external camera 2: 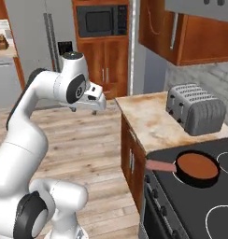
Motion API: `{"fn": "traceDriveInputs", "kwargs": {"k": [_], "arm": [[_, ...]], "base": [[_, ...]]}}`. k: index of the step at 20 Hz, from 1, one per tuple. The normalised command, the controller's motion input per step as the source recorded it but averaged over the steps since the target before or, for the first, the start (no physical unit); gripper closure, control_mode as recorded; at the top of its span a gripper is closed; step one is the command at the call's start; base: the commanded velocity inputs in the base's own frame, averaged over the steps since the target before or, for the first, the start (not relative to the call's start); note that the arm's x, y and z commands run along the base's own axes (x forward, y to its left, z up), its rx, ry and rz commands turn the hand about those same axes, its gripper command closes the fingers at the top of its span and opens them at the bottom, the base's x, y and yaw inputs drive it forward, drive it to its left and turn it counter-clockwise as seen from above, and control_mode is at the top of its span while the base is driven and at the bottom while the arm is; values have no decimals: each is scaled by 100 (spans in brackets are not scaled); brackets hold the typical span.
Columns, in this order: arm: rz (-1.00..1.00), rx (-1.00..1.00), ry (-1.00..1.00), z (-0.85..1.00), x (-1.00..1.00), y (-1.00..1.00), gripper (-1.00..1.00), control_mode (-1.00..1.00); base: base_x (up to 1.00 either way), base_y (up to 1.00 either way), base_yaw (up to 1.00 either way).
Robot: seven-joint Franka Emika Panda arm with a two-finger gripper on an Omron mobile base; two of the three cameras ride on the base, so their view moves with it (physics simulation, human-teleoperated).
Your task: Retrieve the chicken drumstick from the fridge and place it on the saucepan with marinade on the stove.
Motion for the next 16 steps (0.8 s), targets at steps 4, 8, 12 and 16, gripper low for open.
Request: {"fn": "traceDriveInputs", "kwargs": {"k": [4, 8, 12, 16], "arm": [[0, 0, 0, 0, 0, 0, -100, 100], [0, 0, 0, 0, 0, 0, -100, 100], [0, 0, 0, 0, 0, 0, -100, 100], [0, 0, 0, 0, 0, 0, -100, 100]], "base": [[-13, -3, 100], [-7, 2, 99], [8, -2, 12], [69, -23, -1]]}}
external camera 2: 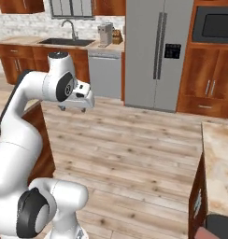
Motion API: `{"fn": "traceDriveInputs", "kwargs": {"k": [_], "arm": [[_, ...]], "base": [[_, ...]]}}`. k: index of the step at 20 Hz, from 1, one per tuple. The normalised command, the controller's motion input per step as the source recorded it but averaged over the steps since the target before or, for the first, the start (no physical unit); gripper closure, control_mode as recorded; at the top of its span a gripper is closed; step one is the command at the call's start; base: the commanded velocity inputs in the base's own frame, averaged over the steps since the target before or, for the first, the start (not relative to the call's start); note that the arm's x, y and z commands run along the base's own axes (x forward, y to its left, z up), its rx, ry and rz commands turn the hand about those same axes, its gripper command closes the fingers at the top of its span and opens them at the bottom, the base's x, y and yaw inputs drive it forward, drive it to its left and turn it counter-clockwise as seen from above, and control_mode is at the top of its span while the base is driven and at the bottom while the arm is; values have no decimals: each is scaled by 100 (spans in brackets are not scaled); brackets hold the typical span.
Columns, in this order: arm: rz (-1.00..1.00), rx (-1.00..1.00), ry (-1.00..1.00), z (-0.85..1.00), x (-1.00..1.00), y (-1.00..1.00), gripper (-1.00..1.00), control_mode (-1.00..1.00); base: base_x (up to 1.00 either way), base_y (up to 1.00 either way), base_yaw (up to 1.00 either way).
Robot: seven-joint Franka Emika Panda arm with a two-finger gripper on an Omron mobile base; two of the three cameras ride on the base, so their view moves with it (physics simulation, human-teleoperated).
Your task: Retrieve the chicken drumstick from the fridge and place it on the saucepan with marinade on the stove.
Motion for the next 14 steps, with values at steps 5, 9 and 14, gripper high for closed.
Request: {"fn": "traceDriveInputs", "kwargs": {"k": [5, 9, 14], "arm": [[0, 0, 0, 0, 0, 0, -100, 100], [0, 0, 0, 0, 0, 0, -100, 100], [0, 0, 0, 0, 0, 0, -100, 100]], "base": [[100, -16, -13], [100, -9, -19], [100, -4, -16]]}}
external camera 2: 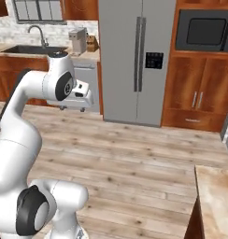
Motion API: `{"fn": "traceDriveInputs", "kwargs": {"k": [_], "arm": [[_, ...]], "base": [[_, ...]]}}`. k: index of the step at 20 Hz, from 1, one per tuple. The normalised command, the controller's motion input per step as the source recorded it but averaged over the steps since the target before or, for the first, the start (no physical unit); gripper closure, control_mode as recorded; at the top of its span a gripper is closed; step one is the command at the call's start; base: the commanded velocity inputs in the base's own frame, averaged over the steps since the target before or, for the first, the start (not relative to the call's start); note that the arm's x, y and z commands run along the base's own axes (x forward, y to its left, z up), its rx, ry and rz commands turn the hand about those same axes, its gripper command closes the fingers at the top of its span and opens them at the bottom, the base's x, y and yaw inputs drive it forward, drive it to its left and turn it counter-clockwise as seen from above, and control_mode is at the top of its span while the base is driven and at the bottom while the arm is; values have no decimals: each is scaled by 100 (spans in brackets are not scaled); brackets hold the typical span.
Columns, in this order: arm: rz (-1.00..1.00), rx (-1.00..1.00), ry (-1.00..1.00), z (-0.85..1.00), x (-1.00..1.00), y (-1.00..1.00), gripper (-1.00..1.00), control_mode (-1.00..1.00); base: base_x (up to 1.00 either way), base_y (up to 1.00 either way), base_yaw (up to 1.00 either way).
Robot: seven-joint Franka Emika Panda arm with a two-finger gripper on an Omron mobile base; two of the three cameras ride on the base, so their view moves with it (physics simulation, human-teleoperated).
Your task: Retrieve the chicken drumstick from the fridge and place it on the saucepan with marinade on the stove.
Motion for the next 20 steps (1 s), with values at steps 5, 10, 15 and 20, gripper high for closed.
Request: {"fn": "traceDriveInputs", "kwargs": {"k": [5, 10, 15, 20], "arm": [[0, 0, 0, 0, 0, 0, -100, 100], [0, 0, 0, 0, 0, 0, -100, 100], [0, 0, 0, 0, 0, 0, -100, 100], [0, 0, 0, 0, 0, 0, -100, 100]], "base": [[100, -5, -15], [100, -1, -14], [88, 0, -14], [79, 0, -10]]}}
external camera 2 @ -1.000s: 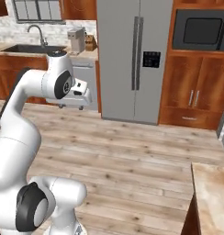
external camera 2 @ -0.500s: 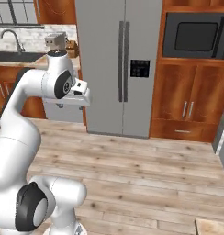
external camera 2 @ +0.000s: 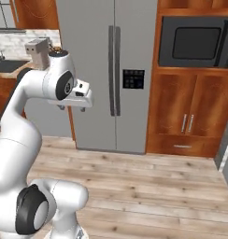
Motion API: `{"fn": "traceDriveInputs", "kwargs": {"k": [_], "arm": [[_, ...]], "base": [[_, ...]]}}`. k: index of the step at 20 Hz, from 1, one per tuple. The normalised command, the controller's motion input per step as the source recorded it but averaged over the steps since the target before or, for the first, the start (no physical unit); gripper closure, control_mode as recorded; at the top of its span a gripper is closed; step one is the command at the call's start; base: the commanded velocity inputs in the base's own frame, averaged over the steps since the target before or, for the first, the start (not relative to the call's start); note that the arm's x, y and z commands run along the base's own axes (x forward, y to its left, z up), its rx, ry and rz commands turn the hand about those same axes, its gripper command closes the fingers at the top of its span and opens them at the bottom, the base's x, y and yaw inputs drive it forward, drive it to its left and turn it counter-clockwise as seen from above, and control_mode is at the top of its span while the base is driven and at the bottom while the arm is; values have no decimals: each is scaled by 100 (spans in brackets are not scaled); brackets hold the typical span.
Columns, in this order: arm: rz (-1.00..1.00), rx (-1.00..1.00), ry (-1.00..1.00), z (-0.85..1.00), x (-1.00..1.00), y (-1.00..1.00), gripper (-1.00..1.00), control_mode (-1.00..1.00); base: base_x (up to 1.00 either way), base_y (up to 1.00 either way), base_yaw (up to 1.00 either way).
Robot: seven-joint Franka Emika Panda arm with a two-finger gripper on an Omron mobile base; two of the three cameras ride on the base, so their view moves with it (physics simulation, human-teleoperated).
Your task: Retrieve the chicken drumstick from the fridge and place it on the saucepan with marinade on the stove.
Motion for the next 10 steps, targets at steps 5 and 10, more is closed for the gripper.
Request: {"fn": "traceDriveInputs", "kwargs": {"k": [5, 10], "arm": [[0, 0, 0, 0, 0, 0, -100, 100], [0, 0, 0, 0, 0, 0, -100, 100]], "base": [[94, 0, 0], [100, 0, 7]]}}
